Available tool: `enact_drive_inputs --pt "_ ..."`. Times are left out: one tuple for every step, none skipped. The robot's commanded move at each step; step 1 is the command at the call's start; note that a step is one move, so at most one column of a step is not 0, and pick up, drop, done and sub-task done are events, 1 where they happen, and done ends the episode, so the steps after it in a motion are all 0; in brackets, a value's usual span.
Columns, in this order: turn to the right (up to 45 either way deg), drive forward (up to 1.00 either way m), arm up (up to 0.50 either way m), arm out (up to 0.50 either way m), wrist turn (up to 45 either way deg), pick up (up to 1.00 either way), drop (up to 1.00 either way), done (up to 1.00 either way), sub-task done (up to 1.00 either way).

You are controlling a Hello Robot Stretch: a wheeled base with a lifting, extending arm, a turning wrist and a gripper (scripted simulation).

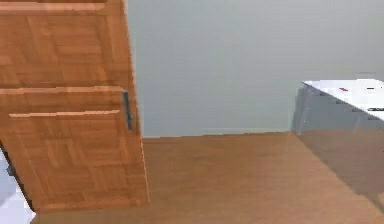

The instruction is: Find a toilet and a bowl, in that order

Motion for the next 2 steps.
enact_drive_inputs --pt "-45.0 0.00 0.00 0.00 0.0 0.00 0.00 0.00 0.00" --pt "-45.0 0.00 0.00 0.00 0.0 0.00 0.00 0.00 0.00"
